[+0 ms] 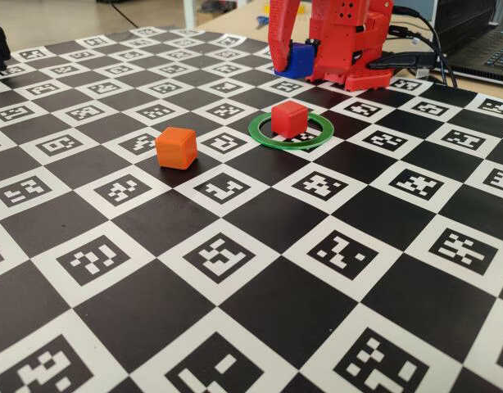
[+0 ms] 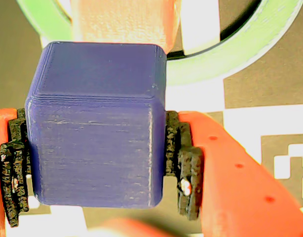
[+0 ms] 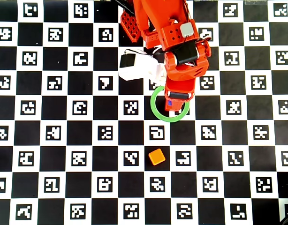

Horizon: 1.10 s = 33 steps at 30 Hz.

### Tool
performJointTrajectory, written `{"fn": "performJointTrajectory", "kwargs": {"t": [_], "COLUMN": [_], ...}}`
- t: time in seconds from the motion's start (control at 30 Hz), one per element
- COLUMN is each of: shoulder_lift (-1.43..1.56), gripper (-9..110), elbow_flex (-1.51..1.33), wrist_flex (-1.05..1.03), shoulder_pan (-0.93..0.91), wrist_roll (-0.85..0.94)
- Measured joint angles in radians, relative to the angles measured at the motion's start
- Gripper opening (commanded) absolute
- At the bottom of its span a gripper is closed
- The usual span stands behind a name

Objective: Grab the red cube then put it in the green circle then put the blue cube on top and finally the orange cube on top

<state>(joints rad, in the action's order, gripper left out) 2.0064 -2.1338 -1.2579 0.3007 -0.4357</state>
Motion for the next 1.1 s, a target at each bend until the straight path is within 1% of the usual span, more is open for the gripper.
{"fn": "performJointTrajectory", "kwargs": {"t": [0.7,1.1], "shoulder_lift": [-0.002,-0.028], "gripper": [6,6], "elbow_flex": [-0.117,-0.124], "wrist_flex": [0.11,0.147], "shoulder_pan": [0.0,0.0], "wrist_roll": [0.002,0.021]}}
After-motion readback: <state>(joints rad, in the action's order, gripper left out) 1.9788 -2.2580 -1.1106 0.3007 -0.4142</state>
